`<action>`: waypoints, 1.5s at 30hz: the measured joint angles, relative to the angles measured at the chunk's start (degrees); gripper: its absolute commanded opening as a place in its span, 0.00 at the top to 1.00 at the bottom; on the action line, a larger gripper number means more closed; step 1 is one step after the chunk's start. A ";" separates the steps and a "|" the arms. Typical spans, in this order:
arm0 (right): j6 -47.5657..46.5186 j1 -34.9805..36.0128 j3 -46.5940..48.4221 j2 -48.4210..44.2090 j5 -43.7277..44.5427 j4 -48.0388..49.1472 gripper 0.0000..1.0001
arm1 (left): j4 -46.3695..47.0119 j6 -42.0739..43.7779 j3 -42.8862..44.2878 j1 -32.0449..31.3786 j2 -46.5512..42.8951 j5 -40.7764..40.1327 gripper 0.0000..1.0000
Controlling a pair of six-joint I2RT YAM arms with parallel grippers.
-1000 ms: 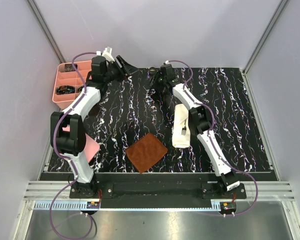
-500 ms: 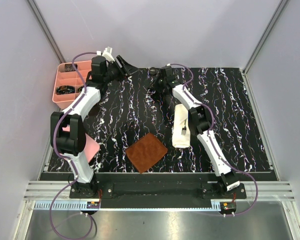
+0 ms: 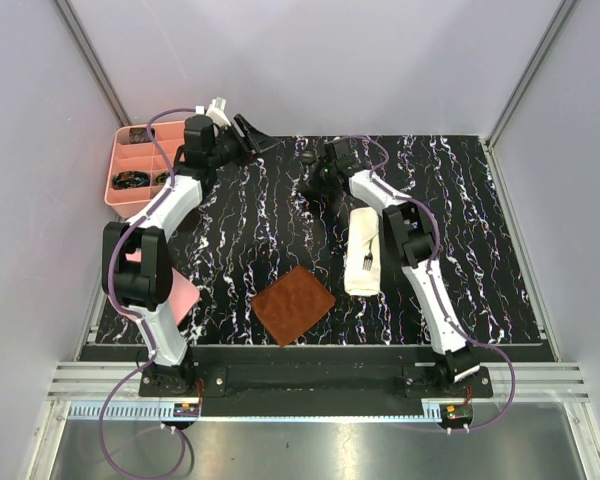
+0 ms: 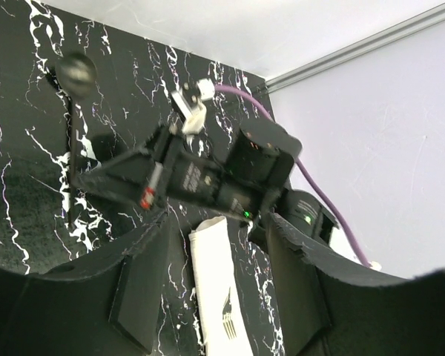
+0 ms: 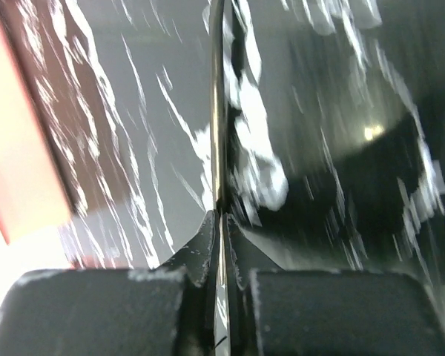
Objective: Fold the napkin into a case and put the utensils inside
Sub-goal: Move the spoon to the center of the board, then pick up the spoon from the center of the board.
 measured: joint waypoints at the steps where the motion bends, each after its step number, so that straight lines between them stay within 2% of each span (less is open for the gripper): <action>1: -0.57 0.07 -4.31 -2.40 -0.11 1.01 0.96 | 0.00 0.15 0.00 0.00 0.00 0.02 0.44; 6: -3.82 0.76 -23.98 -14.40 -1.55 3.61 0.95 | -1.25 0.85 0.00 -0.11 0.28 0.04 0.44; 12: -11.08 1.68 -40.41 -25.55 -2.32 3.69 0.90 | -1.33 0.48 -3.93 -1.84 1.05 -0.37 0.45; 14: -13.99 1.88 -43.78 -28.55 -1.57 1.75 0.85 | -1.46 0.09 -6.25 -3.10 1.09 -0.61 0.45; 15: -18.32 2.12 -46.56 -31.63 0.85 -1.73 0.73 | -1.88 -0.87 -9.03 -5.03 1.09 -0.90 0.45; 20: -21.33 2.82 -45.27 -32.06 4.55 -4.85 0.63 | -1.49 -1.86 -11.78 -7.30 -0.50 -1.27 0.45; 29: -26.12 6.51 -33.68 -26.43 14.91 -12.66 0.60 | -2.80 -0.55 -14.86 -8.59 -9.35 -2.19 0.45; 32: -26.75 7.80 -30.67 -24.74 17.97 -14.27 0.65 | -3.87 -0.46 -16.17 -8.59 -12.15 -2.99 0.42; 33: -26.86 8.13 -29.90 -24.33 18.91 -14.91 0.71 | -4.55 -0.48 -16.26 -8.59 -12.61 -3.37 0.42; 34: -27.08 8.37 -29.44 -24.04 19.71 -15.34 0.87 | -5.42 -0.46 -16.26 -8.59 -13.07 -4.00 0.38; 35: -27.32 8.59 -29.09 -23.85 20.61 -15.76 0.97 | -6.34 -0.46 -16.26 -8.57 -13.38 -4.57 0.37; 36: -27.98 8.63 -28.94 -23.69 21.46 -15.98 1.00 | -7.56 -0.37 -16.26 -8.55 -13.68 -5.05 0.34; 41: -35.32 8.68 -29.11 -23.61 23.23 -14.53 1.00 | -14.62 -0.09 -17.00 -7.43 -16.02 -5.62 0.19; 45: -48.39 8.68 -37.83 -28.48 22.29 -6.29 1.00 | -20.74 2.67 -17.62 -3.52 -19.93 -4.00 0.16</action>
